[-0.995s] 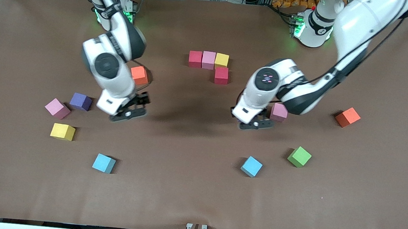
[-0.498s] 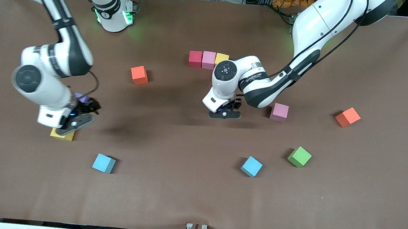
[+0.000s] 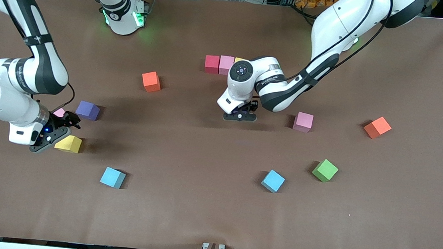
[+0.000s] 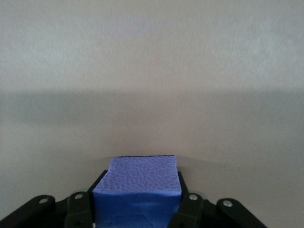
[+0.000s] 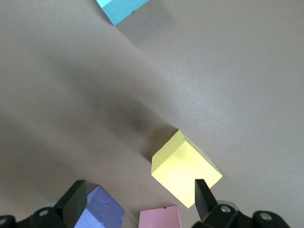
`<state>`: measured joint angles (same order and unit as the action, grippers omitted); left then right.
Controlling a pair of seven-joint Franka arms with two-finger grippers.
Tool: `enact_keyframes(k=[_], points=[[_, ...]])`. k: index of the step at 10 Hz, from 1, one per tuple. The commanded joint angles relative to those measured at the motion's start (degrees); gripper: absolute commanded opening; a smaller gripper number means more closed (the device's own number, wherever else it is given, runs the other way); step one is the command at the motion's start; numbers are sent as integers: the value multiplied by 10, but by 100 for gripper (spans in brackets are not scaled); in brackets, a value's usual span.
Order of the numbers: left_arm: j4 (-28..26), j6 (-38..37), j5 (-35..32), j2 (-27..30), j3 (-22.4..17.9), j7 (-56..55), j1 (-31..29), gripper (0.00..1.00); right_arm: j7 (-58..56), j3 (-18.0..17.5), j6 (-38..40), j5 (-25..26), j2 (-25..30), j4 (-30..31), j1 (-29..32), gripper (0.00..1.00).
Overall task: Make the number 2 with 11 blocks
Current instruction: 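Carry the blue cube to the row while the right gripper reaches yellow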
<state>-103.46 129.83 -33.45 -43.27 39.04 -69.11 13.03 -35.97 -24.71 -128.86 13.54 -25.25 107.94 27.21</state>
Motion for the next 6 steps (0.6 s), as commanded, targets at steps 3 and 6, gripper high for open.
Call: enact_keyframes(k=[3, 6], points=[[-75, 42, -8, 49, 4, -23, -3, 0, -15, -1, -17, 25, -44, -48, 0, 100], [-78, 43, -8, 48, 4, -24, -1, 0, -107, 11, -42, 84, -60, -49, 6, 100]])
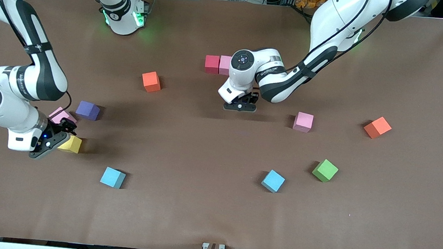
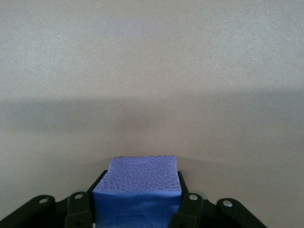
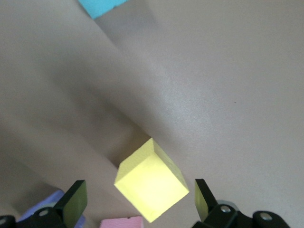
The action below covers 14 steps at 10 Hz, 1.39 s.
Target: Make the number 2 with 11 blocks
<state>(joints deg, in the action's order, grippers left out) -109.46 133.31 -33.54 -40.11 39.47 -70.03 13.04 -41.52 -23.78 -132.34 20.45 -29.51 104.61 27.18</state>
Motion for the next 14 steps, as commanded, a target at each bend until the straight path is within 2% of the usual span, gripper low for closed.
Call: enact_keyframes(k=[1, 4, 8, 9, 10, 14], points=[[-17, 8, -7, 15, 0, -18, 3, 0, -94, 12, -17, 10, -28, -22, 7, 100], [-12, 17, -7, 12, 0, -30, 9, 0, -112, 17, -19, 14, -41, -31, 4, 100], [-15, 17, -8, 10, 0, -34, 16, 0, -289, 16, -20, 6, -58, -31, -5, 100], [-15, 17, -8, 10, 0, -34, 16, 43, -339, 17, -22, 3, -62, -32, -2, 100], [-15, 17, -8, 10, 0, -34, 16, 99, -358, 17, -24, -2, -63, -32, 1, 100], [-9, 12, -7, 18, 0, -41, 14, 100, -395, 29, -51, -3, -79, -29, 0, 100]])
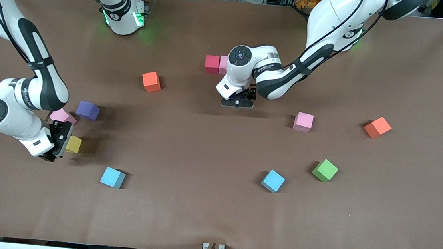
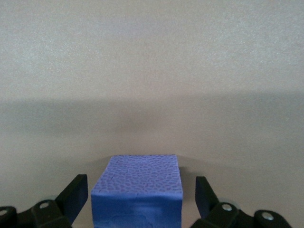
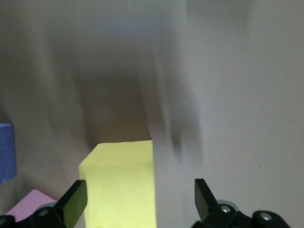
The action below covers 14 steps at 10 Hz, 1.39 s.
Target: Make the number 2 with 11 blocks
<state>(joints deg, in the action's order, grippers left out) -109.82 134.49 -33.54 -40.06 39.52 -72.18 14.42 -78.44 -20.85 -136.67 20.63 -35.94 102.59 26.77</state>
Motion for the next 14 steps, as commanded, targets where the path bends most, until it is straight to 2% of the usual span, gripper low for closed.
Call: enact_keyframes(k=[1, 2, 3, 6, 7, 9, 12, 14], points=[[-5, -3, -7, 30, -1, -30, 0, 100, -29, 5, -11, -5, -18, -7, 4, 100], [-6, -4, -4, 48, -1, -37, -3, 100, -30, 8, -20, -5, -24, -4, 3, 100], [-2, -14, 2, 65, -1, -38, -7, 100, -30, 9, -21, -5, -26, -4, 4, 94], [72, -62, 23, 54, -5, -48, -40, 100, -32, 8, -15, -5, -21, -5, 1, 49], [99, -89, 38, 47, -8, -45, -61, 100, -31, 5, -12, -5, -16, -5, 0, 39], [126, -102, 43, 36, -41, -45, -84, 100, -29, -12, 2, -5, 5, -5, -1, 35], [179, -103, 89, 17, -108, -47, -83, 100, 5, -90, 73, -4, 48, -5, 2, 33], [220, -102, 95, -9, -131, -47, -83, 100, 21, -121, 92, -5, 63, -5, 0, 33]])
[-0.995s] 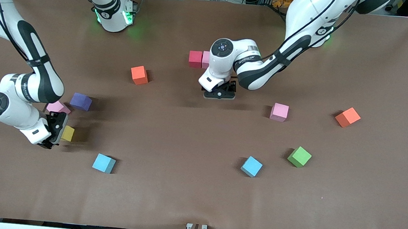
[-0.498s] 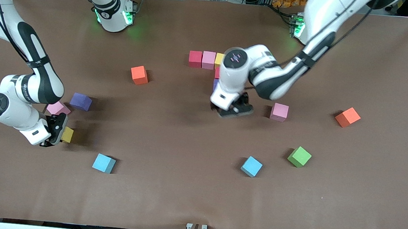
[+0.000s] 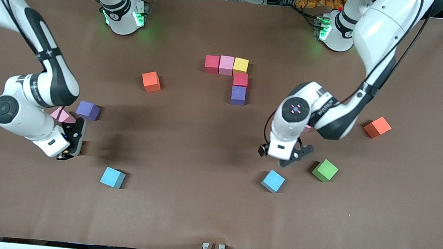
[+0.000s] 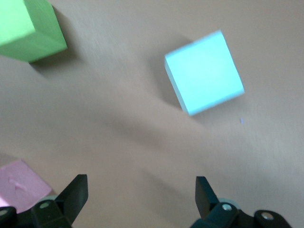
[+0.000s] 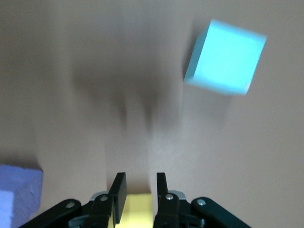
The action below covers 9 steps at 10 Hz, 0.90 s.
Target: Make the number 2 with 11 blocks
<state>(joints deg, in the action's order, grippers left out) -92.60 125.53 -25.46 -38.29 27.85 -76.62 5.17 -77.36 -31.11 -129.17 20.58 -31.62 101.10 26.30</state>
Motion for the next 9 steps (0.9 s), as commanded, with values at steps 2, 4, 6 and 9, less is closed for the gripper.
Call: enact_keyframes(k=[2, 4, 6, 9], points=[[106, -13, 16, -64, -39, -3, 16, 100, 9, -16, 17, -3, 20, 11, 4, 52], [116, -9, 16, -71, -42, -3, 13, 100, 9, 4, 14, 7, 17, 9, 14, 79], [138, 20, 16, -88, -42, -32, 17, 100, 9, 26, 12, 4, 10, 8, 16, 96], [162, 51, 16, -112, -43, -57, 23, 100, 9, 49, 6, 3, -21, 4, 38, 100]])
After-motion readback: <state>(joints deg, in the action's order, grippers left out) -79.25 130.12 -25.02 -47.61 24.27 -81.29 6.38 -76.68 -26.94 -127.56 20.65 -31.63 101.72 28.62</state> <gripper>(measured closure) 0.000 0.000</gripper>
